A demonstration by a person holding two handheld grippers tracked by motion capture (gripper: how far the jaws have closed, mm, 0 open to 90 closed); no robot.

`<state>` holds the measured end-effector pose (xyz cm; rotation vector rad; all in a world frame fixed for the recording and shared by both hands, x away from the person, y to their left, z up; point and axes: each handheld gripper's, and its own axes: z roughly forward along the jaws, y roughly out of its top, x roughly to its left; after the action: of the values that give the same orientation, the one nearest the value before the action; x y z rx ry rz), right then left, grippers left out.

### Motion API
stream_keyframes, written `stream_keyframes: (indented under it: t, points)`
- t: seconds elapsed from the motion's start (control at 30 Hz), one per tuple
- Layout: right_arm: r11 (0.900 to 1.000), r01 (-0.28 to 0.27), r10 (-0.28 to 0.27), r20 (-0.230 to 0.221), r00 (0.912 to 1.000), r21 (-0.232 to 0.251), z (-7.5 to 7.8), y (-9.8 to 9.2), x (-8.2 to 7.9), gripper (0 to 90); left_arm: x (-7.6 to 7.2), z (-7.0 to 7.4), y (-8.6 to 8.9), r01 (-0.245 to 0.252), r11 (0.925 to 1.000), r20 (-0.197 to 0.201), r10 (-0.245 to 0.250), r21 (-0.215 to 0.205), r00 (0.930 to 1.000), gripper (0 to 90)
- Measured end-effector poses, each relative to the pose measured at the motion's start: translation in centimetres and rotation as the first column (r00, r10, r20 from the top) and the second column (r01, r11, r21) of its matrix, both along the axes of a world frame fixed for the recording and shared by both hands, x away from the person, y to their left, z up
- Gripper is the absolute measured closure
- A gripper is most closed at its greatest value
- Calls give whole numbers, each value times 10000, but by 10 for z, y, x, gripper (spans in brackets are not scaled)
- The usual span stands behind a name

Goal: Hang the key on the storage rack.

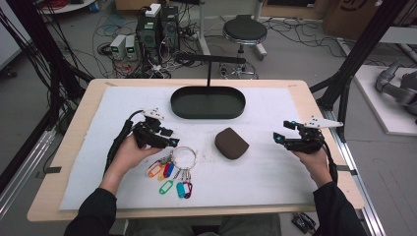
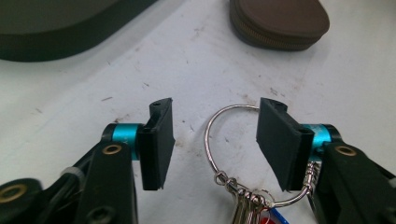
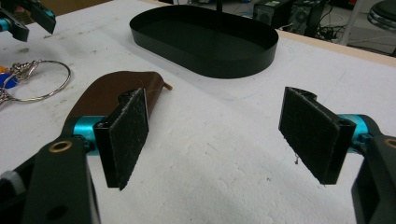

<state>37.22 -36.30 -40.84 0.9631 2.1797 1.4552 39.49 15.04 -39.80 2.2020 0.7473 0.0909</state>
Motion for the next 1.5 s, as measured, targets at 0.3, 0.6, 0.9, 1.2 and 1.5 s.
stream_keyframes:
  t: [0.3,0.6,0.9,1.2,1.5]
  points:
    - [10000,-17,17,-19,10000,-74,-1,1,0,252,3,-13,-14,96,9963,-546,-50,857,9985,547]
    - [9998,-47,47,19,10000,-192,-1,2,0,256,6,-19,-23,-52,9895,-871,179,1444,9960,589]
    - [9996,14,-13,24,10000,-275,-1,2,1,260,4,-24,-30,-46,9769,-764,214,2135,9968,661]
    - [9996,42,-40,102,9999,-272,-1,1,0,263,-2,-25,-32,-358,9698,-345,455,2414,9984,785]
    - [9994,80,-75,140,9999,-338,-1,2,0,263,-7,-24,-36,-246,9586,87,231,2837,9997,834]
